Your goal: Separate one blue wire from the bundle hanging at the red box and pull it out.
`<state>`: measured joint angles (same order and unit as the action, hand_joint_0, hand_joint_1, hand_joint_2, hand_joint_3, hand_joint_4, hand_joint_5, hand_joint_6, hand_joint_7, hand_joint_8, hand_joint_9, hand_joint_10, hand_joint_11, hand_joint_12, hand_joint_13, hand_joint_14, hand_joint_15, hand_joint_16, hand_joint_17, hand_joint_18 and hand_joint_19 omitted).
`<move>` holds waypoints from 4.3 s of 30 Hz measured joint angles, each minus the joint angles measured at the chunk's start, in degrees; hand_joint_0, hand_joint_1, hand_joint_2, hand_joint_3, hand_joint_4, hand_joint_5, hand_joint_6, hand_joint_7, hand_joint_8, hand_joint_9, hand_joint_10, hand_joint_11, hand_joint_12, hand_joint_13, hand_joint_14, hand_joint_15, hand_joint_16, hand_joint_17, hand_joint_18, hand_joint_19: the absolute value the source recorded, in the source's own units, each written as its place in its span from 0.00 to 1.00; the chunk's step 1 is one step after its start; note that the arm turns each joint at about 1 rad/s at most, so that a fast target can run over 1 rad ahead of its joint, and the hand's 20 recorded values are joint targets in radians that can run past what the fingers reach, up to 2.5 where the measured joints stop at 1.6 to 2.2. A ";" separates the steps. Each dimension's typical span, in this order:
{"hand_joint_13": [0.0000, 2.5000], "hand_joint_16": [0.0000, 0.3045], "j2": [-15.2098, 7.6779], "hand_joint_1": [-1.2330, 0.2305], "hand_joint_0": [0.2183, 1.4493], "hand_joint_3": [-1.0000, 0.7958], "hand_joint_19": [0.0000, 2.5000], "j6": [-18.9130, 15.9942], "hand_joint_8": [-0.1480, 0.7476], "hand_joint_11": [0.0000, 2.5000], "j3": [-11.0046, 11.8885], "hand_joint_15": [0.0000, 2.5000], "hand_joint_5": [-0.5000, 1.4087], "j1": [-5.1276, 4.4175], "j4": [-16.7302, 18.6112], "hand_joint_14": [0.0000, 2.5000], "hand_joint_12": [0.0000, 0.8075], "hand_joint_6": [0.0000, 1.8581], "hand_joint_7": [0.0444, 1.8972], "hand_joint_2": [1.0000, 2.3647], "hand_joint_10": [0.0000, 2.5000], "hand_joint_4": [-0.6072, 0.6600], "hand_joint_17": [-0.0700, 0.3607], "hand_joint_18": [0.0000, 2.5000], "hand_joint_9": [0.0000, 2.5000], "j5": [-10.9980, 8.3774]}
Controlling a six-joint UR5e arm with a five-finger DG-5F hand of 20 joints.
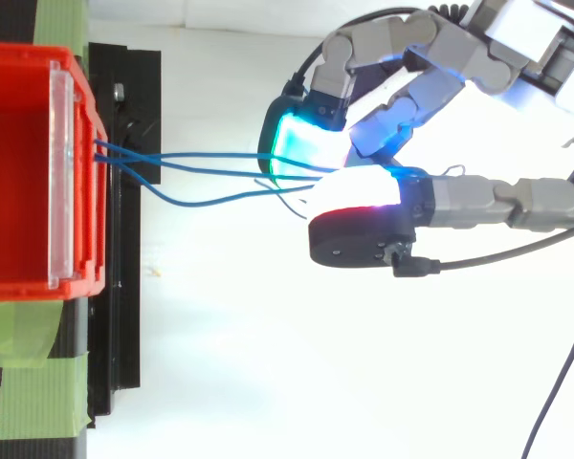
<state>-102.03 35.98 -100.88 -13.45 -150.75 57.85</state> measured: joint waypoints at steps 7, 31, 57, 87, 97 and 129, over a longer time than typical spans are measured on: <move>0.44 0.17 0.00 0.19 0.36 0.45 0.24 -0.03 0.49 0.70 -0.01 0.66 0.13 0.00 -0.01 0.00 0.44 0.42 0.58 0.02 0.00 0.64 0.44 0.18 0.33 0.02; 0.53 0.16 -0.02 0.46 0.31 0.35 0.27 0.00 0.52 0.69 -0.02 0.66 0.16 0.00 0.03 0.00 0.42 0.41 0.55 0.01 0.00 0.66 0.42 0.23 0.44 0.05; 0.55 0.16 0.01 0.43 0.34 0.45 0.26 0.06 0.52 0.72 -0.02 0.66 0.16 -0.01 1.33 0.00 0.40 0.42 0.53 0.02 0.00 0.65 0.41 0.24 0.48 -0.01; 0.51 0.16 0.04 0.28 0.37 0.48 0.26 0.06 0.49 0.71 -0.01 0.66 0.15 0.00 1.95 0.00 0.41 0.40 0.56 0.02 0.00 0.64 0.41 0.22 0.42 -0.24; 0.49 0.16 0.03 0.23 0.38 0.46 0.24 0.06 0.49 0.71 -0.02 0.66 0.14 -0.01 1.95 0.00 0.42 0.40 0.57 0.02 0.00 0.64 0.42 0.21 0.38 -0.27; 0.46 0.16 -0.01 0.19 0.41 0.41 0.22 0.06 0.49 0.71 -0.02 0.67 0.13 -0.01 2.31 0.00 0.44 0.41 0.56 0.01 0.00 0.64 0.42 0.20 0.34 -0.22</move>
<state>-102.04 36.03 -100.90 -13.46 -148.44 57.62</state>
